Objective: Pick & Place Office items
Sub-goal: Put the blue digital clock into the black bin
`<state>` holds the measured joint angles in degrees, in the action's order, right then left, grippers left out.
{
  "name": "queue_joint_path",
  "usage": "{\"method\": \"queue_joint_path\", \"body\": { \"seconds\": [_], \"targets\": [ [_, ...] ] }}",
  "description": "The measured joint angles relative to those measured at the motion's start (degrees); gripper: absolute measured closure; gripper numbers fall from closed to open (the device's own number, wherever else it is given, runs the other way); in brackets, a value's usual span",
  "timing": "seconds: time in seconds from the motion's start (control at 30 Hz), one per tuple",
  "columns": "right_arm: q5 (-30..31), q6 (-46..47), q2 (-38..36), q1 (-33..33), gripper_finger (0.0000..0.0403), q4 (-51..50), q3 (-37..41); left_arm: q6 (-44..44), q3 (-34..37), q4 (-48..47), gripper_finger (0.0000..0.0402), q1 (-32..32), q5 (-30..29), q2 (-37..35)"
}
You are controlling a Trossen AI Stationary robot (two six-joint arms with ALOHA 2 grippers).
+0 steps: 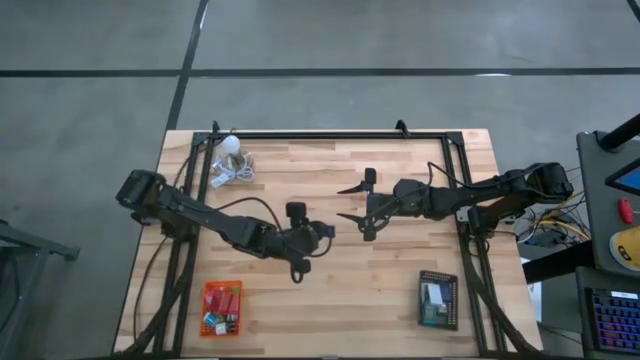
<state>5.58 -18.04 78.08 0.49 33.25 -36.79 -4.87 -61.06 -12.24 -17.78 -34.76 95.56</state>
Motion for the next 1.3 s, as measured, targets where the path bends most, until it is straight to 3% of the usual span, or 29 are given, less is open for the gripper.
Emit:
{"method": "queue_joint_path", "body": {
  "seconds": [0.2, 0.37, 0.6, 0.8, 0.93, 1.3],
  "targets": [
    [0.00, 0.00, 0.00, -0.02, 0.0140, 0.01, -0.14, 0.81, 3.73, 0.50, 0.0239, 0.00, -2.08, -4.65],
    [0.00, 0.01, 0.00, 0.00, 0.0140, 0.01, -0.14, -1.62, 8.56, 7.61, 0.0239, 0.04, -1.37, -8.45],
    [0.00, 0.02, 0.00, -0.02, 0.0140, 0.18, -0.14, -4.63, 13.97, 18.22, 0.0239, 0.42, 11.88, -11.30],
    [-0.06, 2.76, 0.00, 0.25, 0.0140, 0.23, -0.12, -5.43, 15.52, 21.68, 0.0239, 1.39, 4.89, -11.25],
    [-0.06, 2.86, 0.00, 0.26, 0.0140, 0.36, -0.71, -5.65, 15.43, 22.35, 0.0239, 3.05, 4.23, -11.21],
    [-0.33, 7.26, 0.00, 0.79, 0.0140, -0.01, -2.30, -8.89, 15.46, 29.44, 0.0239, 8.04, 12.12, -11.27]
  ]
}}
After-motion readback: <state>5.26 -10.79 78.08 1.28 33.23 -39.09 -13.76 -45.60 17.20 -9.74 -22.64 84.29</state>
